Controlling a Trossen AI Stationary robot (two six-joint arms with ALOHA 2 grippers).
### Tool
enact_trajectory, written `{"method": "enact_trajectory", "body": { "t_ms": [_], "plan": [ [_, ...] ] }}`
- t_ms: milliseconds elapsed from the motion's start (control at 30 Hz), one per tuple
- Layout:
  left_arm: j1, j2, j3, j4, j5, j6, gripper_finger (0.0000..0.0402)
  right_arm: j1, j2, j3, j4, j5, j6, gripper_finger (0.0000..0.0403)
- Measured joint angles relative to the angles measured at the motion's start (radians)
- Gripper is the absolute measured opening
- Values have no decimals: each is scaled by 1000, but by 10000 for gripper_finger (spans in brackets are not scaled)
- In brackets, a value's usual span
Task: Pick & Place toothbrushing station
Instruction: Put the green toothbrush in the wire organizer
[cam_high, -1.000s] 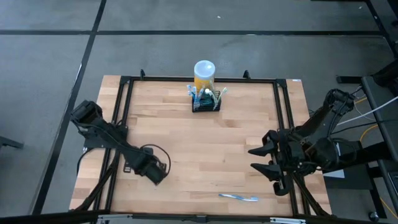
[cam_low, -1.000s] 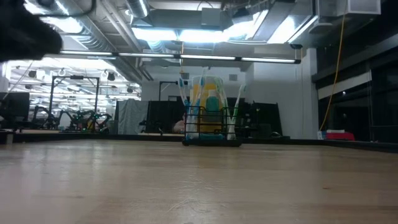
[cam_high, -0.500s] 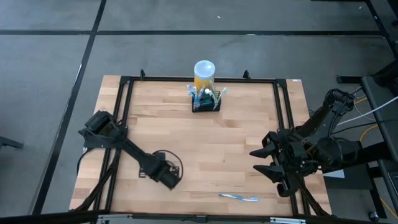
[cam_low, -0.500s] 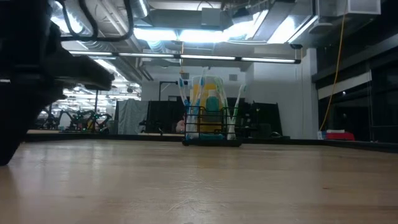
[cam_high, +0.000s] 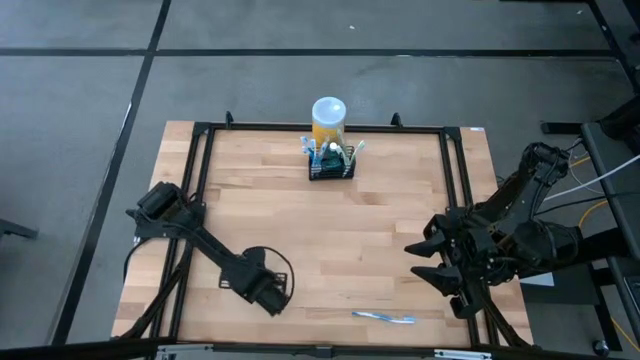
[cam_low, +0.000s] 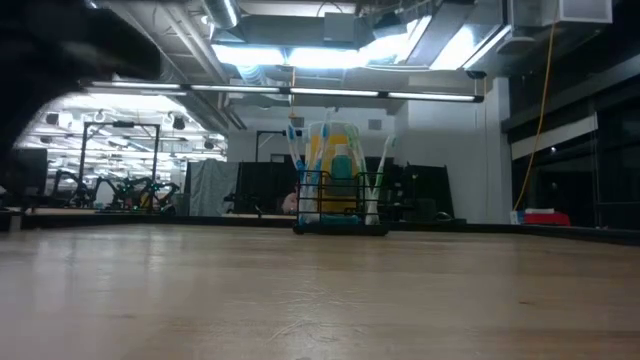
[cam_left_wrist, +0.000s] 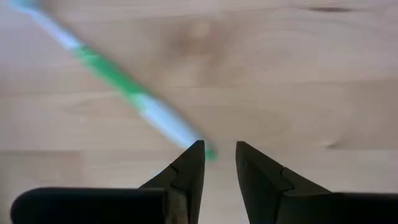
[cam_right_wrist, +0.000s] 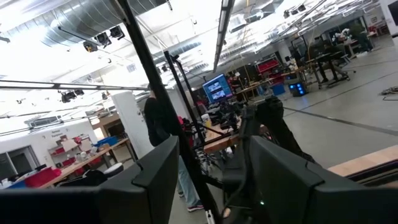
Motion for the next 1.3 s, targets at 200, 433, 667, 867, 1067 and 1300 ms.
{"method": "enact_trajectory", "body": {
  "t_ms": [200, 433, 667, 867, 1067, 1300],
  "plan": [
    [-46, -1, 91, -167, 59, 3, 86, 0, 0, 0, 0, 0, -3, 201],
    [-81, -1, 92, -251, 84, 2, 86, 0, 0, 0, 12, -6, -3, 201],
    [-83, -2, -18, -279, 146, 11, 86, -2, 1, 0, 52, -8, -19, 200],
    [-93, -1, -132, -265, 178, -8, 86, -2, 1, 0, 85, -3, -23, 200],
    [-76, -1, -219, -257, 178, -15, 86, -2, 1, 0, 94, 24, -26, 200],
    [-53, -1, -284, -150, 153, -19, 86, -2, 1, 0, 130, 36, -27, 200]
  ]
}}
